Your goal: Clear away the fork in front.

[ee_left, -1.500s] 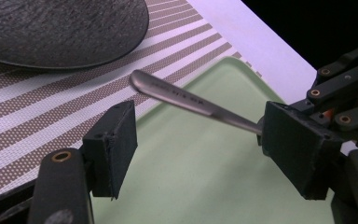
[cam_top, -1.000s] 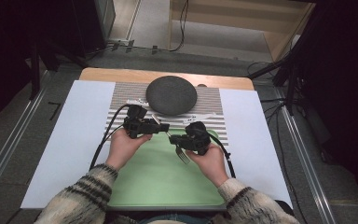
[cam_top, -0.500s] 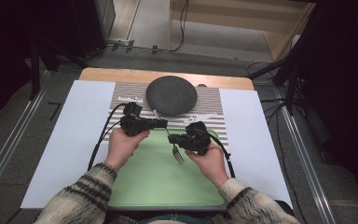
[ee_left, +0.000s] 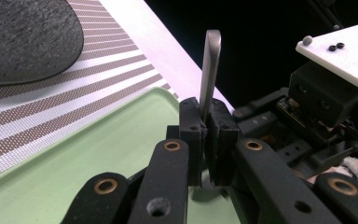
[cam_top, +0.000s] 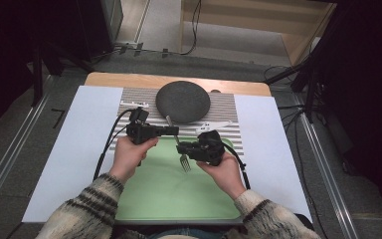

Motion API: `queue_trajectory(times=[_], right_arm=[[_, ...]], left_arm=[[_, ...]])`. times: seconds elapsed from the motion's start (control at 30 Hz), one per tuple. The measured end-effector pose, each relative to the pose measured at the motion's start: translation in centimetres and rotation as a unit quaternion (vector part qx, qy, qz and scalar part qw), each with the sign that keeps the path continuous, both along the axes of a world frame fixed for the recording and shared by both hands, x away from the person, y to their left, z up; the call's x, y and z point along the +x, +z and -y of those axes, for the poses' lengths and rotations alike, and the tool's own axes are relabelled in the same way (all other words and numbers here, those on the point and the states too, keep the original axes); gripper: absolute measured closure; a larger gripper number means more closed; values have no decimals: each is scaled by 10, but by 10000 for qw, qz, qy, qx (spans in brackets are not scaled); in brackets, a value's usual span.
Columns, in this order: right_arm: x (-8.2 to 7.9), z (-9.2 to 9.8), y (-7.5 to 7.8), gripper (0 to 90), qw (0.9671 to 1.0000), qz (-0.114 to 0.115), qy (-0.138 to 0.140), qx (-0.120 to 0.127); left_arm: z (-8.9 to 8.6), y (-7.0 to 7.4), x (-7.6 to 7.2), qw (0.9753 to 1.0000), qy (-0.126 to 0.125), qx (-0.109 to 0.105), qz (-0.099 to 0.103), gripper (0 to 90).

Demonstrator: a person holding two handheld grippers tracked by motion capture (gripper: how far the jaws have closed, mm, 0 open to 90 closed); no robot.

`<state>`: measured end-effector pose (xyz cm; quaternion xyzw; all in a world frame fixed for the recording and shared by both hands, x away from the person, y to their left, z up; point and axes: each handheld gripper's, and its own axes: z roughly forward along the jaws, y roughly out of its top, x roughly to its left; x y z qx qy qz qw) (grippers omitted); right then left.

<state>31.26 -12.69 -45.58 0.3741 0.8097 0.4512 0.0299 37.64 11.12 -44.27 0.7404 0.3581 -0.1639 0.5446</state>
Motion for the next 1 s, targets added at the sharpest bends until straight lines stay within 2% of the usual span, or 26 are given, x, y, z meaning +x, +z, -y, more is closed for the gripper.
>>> queue_trajectory(times=[0.1, 0.27, 0.53, 0.83, 1.0], right_arm=[[1, 3, 0, 522, 9998, 40, 183, 74], [2, 6, -3, 450, 9993, -132, 361, 47], [3, 14, -6, 312, 9990, -126, 423, 0], [4, 30, -7, 295, 9987, -231, 453, 93], [3, 38, -8, 296, 9989, -163, 428, -25]], left_arm=[[-3, 2, 0, 10000, -6, 34, 54, 876], [-7, 5, 0, 9998, 13, 140, 149, 874], [-16, 11, -2, 9995, -84, 231, 222, 874], [-23, 14, -4, 9989, -292, 332, 175, 875], [-28, 15, -5, 9984, -380, 391, 164, 874]])
